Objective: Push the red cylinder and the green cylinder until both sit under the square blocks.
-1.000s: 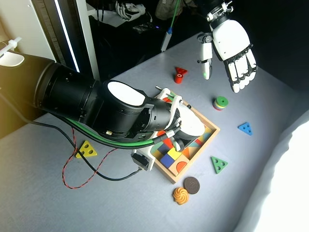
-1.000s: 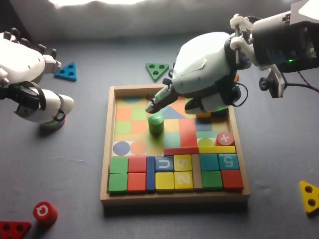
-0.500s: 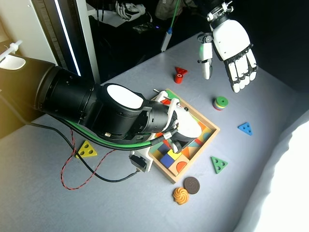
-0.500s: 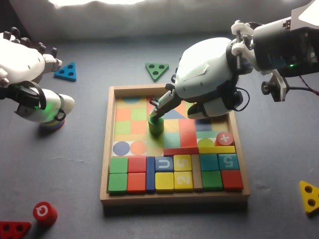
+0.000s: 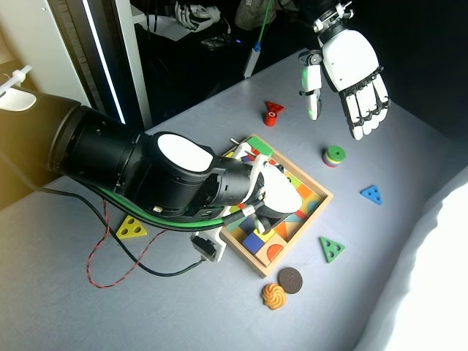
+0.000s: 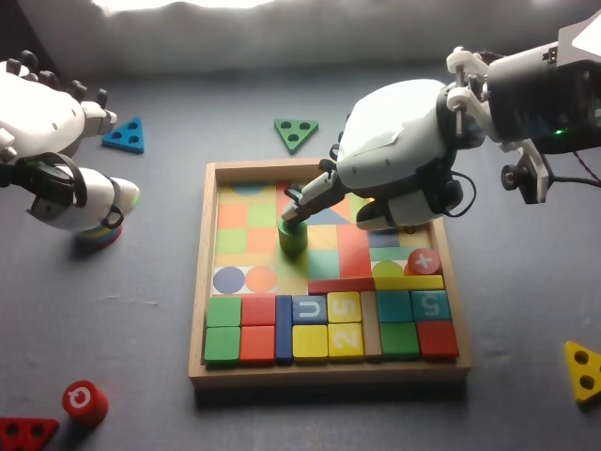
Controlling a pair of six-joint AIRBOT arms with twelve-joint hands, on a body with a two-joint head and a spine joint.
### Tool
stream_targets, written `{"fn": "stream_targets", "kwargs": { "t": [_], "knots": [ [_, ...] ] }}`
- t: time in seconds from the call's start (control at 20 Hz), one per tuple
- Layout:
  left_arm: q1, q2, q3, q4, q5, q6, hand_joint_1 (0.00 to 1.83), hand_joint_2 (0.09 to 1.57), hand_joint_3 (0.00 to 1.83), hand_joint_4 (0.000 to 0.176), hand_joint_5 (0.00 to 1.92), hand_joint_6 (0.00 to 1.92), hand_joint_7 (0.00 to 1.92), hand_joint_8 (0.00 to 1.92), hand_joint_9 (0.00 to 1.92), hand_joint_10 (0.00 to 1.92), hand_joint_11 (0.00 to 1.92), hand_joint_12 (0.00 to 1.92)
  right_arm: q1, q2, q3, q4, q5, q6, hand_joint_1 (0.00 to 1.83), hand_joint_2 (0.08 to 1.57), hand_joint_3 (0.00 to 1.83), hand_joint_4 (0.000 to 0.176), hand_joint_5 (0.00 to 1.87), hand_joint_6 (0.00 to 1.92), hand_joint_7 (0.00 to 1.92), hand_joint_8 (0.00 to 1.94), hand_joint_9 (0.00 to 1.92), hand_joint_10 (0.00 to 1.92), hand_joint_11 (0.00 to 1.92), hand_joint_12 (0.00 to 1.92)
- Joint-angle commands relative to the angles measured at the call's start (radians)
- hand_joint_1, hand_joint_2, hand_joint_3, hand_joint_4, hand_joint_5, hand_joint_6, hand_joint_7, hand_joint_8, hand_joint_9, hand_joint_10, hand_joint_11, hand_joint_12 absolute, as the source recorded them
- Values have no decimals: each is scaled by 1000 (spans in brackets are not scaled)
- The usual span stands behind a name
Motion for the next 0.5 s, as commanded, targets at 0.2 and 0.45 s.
{"fn": "stream_targets", "kwargs": {
  "t": [0.2,0.45],
  "knots": [
    [-13,11,6,57,-25,5,30,1357,2,0,203,5,264,6,240,5,0,490,-12,30,0,20,8,6,570,1571,113,0,296,1,1662,1941,1822,1921,1920,1921],
    [-14,11,5,57,-25,5,44,1352,0,0,217,5,273,5,242,5,0,516,-12,49,-18,-8,17,31,586,1571,102,0,282,1,1663,1941,1826,1921,1921,1921]
  ]
}}
